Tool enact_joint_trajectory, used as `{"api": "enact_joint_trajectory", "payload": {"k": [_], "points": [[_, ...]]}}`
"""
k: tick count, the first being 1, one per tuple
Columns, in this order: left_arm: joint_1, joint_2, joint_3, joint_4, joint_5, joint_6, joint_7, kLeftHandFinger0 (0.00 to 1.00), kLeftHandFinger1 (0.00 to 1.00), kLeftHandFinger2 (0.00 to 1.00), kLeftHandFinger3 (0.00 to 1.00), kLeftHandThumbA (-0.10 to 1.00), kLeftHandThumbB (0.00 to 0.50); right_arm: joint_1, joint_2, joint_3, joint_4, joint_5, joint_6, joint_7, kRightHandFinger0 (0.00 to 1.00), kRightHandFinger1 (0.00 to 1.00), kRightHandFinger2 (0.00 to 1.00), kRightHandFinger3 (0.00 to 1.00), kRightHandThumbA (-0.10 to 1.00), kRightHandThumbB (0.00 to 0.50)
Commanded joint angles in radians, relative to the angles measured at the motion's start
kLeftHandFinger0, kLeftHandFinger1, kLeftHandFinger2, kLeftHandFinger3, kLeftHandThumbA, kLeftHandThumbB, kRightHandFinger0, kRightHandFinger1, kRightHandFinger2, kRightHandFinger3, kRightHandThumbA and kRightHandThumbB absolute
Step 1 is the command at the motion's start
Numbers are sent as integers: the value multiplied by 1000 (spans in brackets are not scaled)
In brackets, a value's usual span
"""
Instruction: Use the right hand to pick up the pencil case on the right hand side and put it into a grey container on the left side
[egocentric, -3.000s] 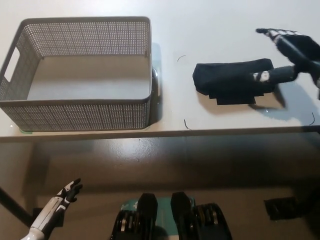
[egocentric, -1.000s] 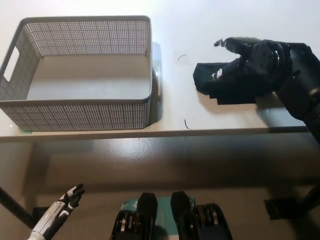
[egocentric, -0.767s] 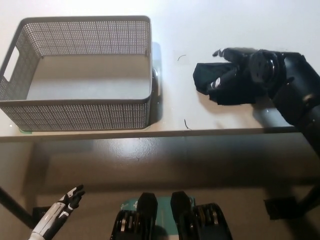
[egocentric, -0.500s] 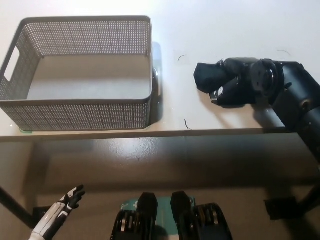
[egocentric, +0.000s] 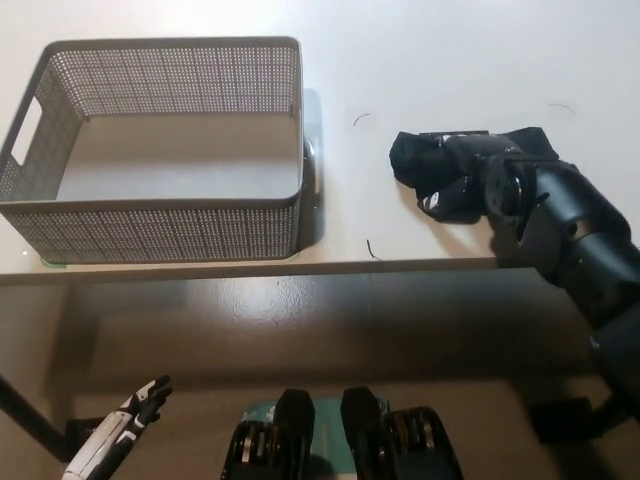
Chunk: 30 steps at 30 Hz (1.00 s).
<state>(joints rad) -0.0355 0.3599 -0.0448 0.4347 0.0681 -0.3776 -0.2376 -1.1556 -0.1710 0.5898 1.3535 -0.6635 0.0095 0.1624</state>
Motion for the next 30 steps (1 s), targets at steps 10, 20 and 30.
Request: {"api": "enact_joint_trajectory", "payload": {"k": [10,20,30], "points": [[-12,11,8,-9,-17,-51,-9,1000,1000,1000,1000,998,411,186,73,-63,58,49,-158,-421,0,202,439,228,-100,225],[-18,11,8,-2,-23,-49,-15,1000,1000,1000,1000,1000,409,164,64,-98,52,52,-218,-525,32,544,952,855,-100,168],[-16,18,9,-6,-9,-39,-9,1000,1000,1000,1000,1000,411,107,59,-150,2,87,-309,-553,2,426,803,827,-100,110]]}}
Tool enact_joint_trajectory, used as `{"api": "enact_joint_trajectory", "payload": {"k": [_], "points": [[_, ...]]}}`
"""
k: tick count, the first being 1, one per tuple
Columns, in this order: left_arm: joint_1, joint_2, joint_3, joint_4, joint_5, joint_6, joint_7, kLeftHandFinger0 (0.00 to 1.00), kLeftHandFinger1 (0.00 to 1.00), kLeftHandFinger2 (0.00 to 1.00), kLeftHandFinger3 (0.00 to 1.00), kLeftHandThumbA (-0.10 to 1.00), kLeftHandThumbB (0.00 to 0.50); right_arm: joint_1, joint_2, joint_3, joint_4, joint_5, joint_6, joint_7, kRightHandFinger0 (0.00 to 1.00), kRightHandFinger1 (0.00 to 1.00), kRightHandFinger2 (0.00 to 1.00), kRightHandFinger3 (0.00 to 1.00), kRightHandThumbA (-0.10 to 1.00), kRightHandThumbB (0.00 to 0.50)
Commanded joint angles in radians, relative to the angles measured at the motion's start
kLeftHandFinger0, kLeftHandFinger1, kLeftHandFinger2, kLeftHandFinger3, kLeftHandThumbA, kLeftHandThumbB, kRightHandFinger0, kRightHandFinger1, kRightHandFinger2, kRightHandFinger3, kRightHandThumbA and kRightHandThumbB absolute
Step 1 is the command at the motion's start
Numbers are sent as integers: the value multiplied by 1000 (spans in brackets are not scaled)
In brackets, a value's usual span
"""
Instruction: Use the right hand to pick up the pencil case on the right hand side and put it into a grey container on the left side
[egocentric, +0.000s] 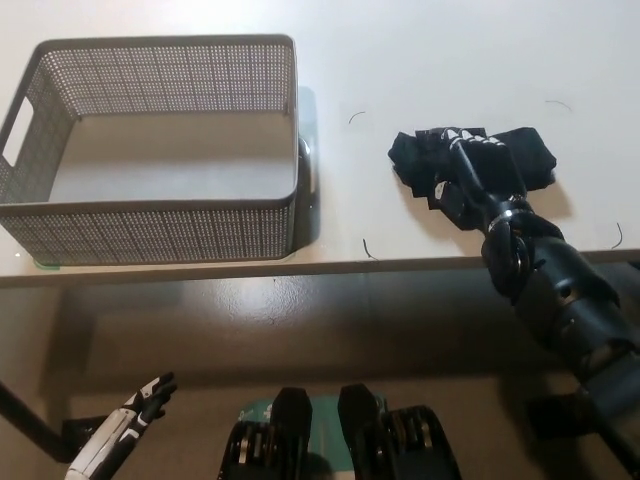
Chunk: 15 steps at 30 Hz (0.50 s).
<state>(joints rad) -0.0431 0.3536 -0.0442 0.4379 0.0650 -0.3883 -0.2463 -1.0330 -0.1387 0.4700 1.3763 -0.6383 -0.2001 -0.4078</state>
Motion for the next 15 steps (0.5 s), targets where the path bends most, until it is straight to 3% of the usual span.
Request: {"api": "enact_joint_trajectory", "payload": {"k": [1,3,5,6,8,11,12,13,15], "points": [[-9,25,8,-7,-7,-31,-1,1000,1000,1000,1000,1000,407,-24,26,-34,-35,62,-113,8,0,412,818,820,-100,118],[-10,25,7,-1,-2,-51,2,1000,1000,1000,1000,1000,399,-40,21,-35,-75,57,-125,7,5,443,850,812,-100,102],[-9,24,7,-4,-7,-44,-1,1000,1000,1000,1000,1000,400,-55,15,-45,-127,64,-137,7,0,439,835,779,-100,123],[-8,23,8,-5,-9,-42,-2,1000,1000,1000,1000,1000,395,-61,13,-52,-158,71,-131,21,0,470,890,819,-100,118],[-5,22,8,-4,-9,-42,-1,998,1000,1000,1000,1000,396,-72,9,-58,-215,72,-131,27,13,542,898,939,-100,140],[-5,23,8,3,-3,-49,4,968,1000,1000,1000,1000,399,-95,12,-53,-266,56,-113,27,2,539,858,976,-100,141],[-4,23,7,3,0,-47,5,968,1000,1000,1000,1000,400,-99,12,-51,-282,51,-114,23,7,573,884,1000,-100,102],[-4,22,7,5,-1,-46,4,969,1000,1000,1000,1000,403,-102,11,-54,-310,53,-92,48,34,578,849,981,-100,136],[-5,25,7,5,-5,-43,-1,971,1000,1000,1000,1000,405,-120,14,-56,-345,56,-93,64,23,545,825,973,-100,158]]}}
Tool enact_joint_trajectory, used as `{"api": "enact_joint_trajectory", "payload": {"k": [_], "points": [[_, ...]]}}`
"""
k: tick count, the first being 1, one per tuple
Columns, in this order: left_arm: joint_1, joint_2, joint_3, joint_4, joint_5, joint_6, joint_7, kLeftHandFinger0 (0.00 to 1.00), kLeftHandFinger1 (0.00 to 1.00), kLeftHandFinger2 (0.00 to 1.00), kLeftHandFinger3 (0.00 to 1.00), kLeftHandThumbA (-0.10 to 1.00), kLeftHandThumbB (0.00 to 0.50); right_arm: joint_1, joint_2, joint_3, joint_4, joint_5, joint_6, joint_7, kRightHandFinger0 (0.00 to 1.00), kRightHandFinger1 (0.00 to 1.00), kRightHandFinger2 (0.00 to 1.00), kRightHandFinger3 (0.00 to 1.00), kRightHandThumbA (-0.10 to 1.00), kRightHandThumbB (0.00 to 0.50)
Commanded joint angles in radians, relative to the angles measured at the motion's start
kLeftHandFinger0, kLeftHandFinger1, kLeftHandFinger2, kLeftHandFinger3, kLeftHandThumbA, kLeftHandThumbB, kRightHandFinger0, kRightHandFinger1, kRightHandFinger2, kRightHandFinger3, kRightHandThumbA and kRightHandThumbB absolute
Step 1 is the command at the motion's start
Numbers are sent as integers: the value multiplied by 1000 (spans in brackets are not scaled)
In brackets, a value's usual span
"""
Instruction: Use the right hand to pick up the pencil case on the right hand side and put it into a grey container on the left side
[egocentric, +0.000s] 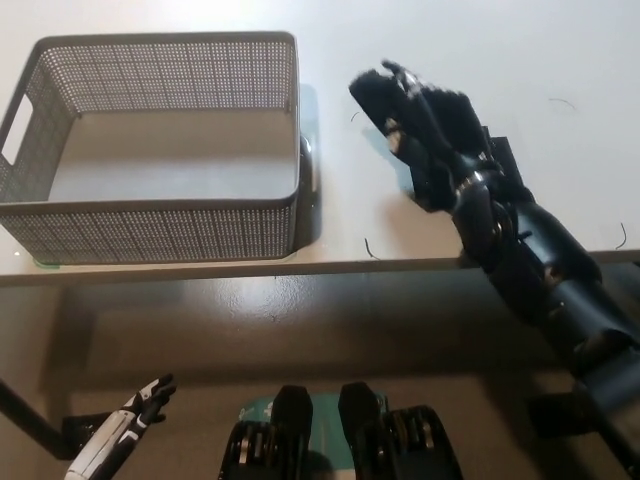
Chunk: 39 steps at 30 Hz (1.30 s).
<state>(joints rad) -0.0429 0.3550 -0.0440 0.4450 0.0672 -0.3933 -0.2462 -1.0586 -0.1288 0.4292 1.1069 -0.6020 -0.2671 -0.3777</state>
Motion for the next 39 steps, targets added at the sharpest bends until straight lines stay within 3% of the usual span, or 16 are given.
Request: {"api": "enact_joint_trajectory", "payload": {"k": [1,6,7,9,16,19,22,23,24,28,29,33,34,35,37,39], "points": [[-6,24,7,1,-8,-37,-3,973,1000,1000,1000,1000,405,-106,8,-19,-92,21,-22,40,6,529,814,961,-100,158],[-5,26,4,1,-4,-29,-4,993,1000,1000,1000,1000,416,-131,19,-21,-170,5,22,70,21,559,836,988,-100,178],[-6,26,4,6,-6,-40,-6,988,1000,1000,1000,1000,405,-136,23,-26,-180,15,14,82,41,580,853,1000,-100,143],[-7,23,4,6,-10,-35,-7,986,1000,1000,1000,1000,408,-148,35,-29,-206,13,31,94,17,529,805,940,-100,176],[0,24,4,1,-5,-34,-5,978,1000,1000,1000,1000,405,-154,63,-17,-304,-16,65,118,0,353,752,779,-100,177],[5,29,3,2,0,-44,-3,973,1000,1000,1000,1000,385,-166,84,-19,-342,-15,90,142,0,356,729,803,-100,120],[5,29,2,6,2,-46,-4,968,1000,1000,1000,1000,391,-180,97,-18,-357,-23,93,138,0,393,773,847,-100,152],[4,29,2,8,-1,-49,-5,968,1000,1000,1000,1000,376,-190,108,-21,-356,-16,86,141,0,361,741,749,-100,181],[5,28,2,7,0,-47,-4,966,1000,1000,1000,1000,367,-195,113,-23,-358,-13,77,138,0,350,729,720,-100,196],[10,25,2,2,0,-44,-3,959,1000,1000,1000,1000,377,-229,159,-15,-344,-25,107,138,12,453,819,941,-100,166],[12,24,1,2,-2,-44,-5,958,1000,1000,1000,1000,382,-240,175,-14,-330,-26,112,136,0,443,779,924,-100,164],[12,24,1,6,-3,-50,-5,963,1000,1000,1000,1000,376,-255,196,-13,-307,-27,105,131,0,417,790,879,-100,178],[13,25,-1,2,-1,-48,-7,966,1000,1000,1000,1000,383,-265,212,-12,-289,-25,107,134,0,415,775,812,-100,180],[14,28,-4,-7,6,-40,-8,966,1000,1000,1000,1000,393,-288,244,0,-244,-33,99,122,0,341,711,682,-100,183],[14,29,-6,-12,10,-37,-8,965,1000,1000,1000,1000,394,-295,254,3,-228,-39,92,109,0,248,647,572,-100,193],[15,32,-8,-19,15,-32,-8,962,1000,1000,1000,1000,395,-302,266,7,-214,-46,86,94,0,209,648,607,-100,197]]}}
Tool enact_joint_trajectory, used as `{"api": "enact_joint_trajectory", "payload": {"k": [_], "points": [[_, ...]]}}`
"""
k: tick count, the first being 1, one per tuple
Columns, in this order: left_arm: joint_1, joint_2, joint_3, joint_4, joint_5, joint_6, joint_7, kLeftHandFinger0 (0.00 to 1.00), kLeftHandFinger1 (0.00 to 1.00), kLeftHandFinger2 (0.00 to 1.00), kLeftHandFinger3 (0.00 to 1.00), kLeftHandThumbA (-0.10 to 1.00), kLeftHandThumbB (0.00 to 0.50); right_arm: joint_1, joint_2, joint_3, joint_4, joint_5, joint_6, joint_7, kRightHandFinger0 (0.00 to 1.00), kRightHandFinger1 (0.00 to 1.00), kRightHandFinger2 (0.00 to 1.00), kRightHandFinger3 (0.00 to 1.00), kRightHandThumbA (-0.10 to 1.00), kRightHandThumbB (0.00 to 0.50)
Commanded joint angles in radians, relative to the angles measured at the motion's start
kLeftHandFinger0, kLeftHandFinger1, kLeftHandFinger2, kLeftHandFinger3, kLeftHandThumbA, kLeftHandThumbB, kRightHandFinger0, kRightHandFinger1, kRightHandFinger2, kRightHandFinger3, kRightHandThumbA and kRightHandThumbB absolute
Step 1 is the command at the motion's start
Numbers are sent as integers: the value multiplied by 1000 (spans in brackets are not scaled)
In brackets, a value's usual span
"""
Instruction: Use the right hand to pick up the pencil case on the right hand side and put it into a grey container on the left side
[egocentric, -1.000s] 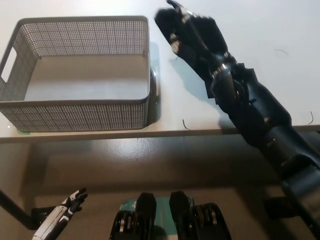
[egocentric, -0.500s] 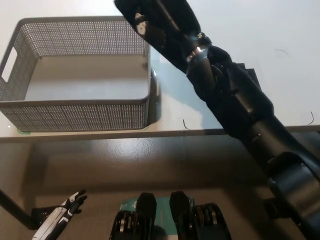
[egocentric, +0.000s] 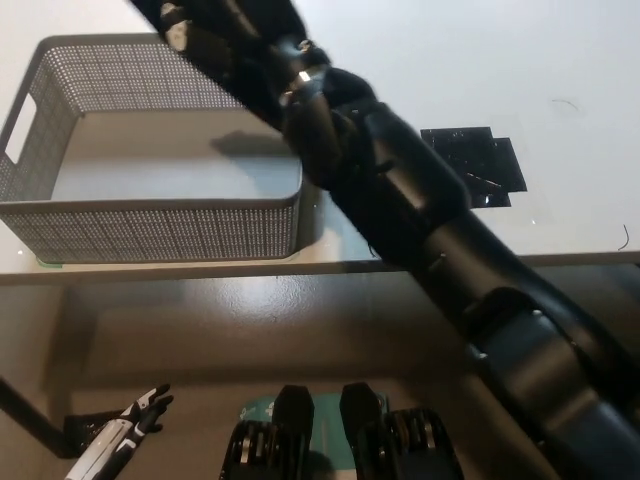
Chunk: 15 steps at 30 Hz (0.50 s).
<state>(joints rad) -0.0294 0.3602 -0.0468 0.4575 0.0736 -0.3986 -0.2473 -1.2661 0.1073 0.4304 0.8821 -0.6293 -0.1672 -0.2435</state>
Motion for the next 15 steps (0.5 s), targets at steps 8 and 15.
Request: {"api": "enact_joint_trajectory", "payload": {"k": [8,15], "points": [[0,30,-5,-54,-24,0,-47,977,1000,1000,1000,990,372,-151,90,15,106,-24,-30,-77,0,96,594,546,-100,192],[-8,35,-16,-63,-2,-20,-46,964,1000,1000,1000,988,322,-178,119,25,264,-27,-57,-145,0,311,771,794,-100,191]]}}
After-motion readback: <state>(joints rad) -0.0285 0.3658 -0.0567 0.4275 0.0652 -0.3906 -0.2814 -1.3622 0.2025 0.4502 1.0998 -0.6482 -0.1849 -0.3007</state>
